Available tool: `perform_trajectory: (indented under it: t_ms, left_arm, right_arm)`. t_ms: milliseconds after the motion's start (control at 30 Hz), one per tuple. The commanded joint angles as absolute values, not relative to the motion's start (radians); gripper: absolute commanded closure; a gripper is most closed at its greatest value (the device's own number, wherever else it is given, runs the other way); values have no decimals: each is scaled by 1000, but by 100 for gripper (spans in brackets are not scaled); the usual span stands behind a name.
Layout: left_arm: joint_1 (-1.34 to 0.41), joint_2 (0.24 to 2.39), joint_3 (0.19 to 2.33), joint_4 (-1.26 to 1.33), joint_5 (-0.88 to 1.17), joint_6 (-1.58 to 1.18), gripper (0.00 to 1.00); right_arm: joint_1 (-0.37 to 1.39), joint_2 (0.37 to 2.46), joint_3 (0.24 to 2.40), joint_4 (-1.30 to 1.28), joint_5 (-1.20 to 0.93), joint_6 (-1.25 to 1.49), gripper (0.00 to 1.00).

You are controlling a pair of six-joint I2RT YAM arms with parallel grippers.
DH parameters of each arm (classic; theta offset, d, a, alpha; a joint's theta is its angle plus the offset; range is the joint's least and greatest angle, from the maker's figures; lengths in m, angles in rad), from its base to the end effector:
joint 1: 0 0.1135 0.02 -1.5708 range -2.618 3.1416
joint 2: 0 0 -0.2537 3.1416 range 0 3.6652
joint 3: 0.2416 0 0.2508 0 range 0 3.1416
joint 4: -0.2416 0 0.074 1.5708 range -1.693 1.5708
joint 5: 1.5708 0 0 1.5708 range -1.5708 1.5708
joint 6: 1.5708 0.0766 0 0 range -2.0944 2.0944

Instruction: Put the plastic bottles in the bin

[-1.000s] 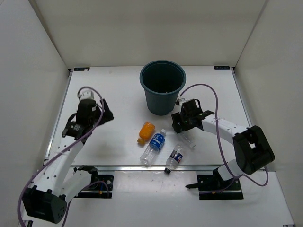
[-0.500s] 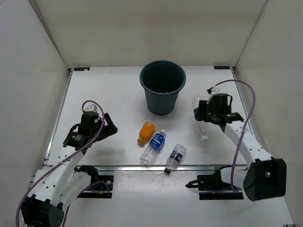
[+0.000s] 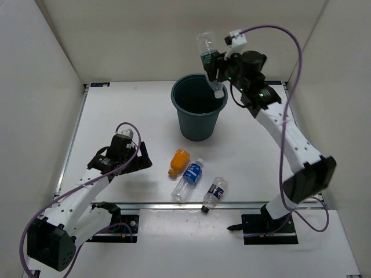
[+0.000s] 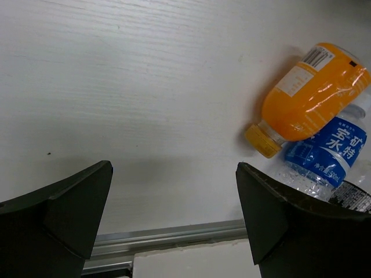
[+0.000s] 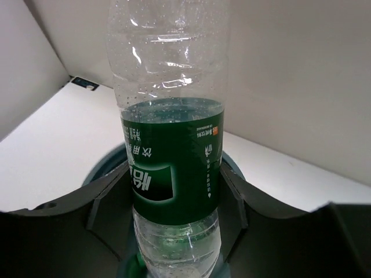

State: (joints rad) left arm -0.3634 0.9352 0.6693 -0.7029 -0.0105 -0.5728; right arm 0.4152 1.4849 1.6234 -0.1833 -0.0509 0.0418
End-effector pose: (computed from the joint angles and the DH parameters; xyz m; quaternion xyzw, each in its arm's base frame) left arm 0.1923 -0.0723 0.1874 -0.1013 0.9496 -0.1293 0.2668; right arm 0.3475 0.1574 0.4526 -0.1514 0.7067 0.1744 0.6687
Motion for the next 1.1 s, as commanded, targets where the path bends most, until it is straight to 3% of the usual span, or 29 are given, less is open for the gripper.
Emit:
perform_trajectory:
  t_ms: [0,200,367,433,467,567,800,1067]
  left_arm:
    - [-394,908,696,-696,5,-552,2]
    - [-413,876,696,-678,35,-535,2]
    - [-423,920,736,-696,23,-453,2]
    - [-440,958,756,-684,9,-431,1]
    - [-452,989,767,-684,8,-419,1]
    - [-501,1075,810,-646,15,-390,1]
    - [-597,1291,919,-574,54,-287,1]
    - [-679,1494,1031,-505,107,-238,1]
  right_arm:
    - [446,1681,1770,-100,-113,15,59]
    - [459,1853,1922,-116,-133,-20,54]
    - [480,1746,1758,-26,-129,-31,44]
    - [474,1689,1706,-14,-112,-29,30]
    - [474,1681,1694,-27,-115,-34,17]
    - [468,1603,1675,-80,-98,-41,1]
    - [428,1418,1470,-242,299,32,1]
    - [73,1080,1073,-423,71,274,1]
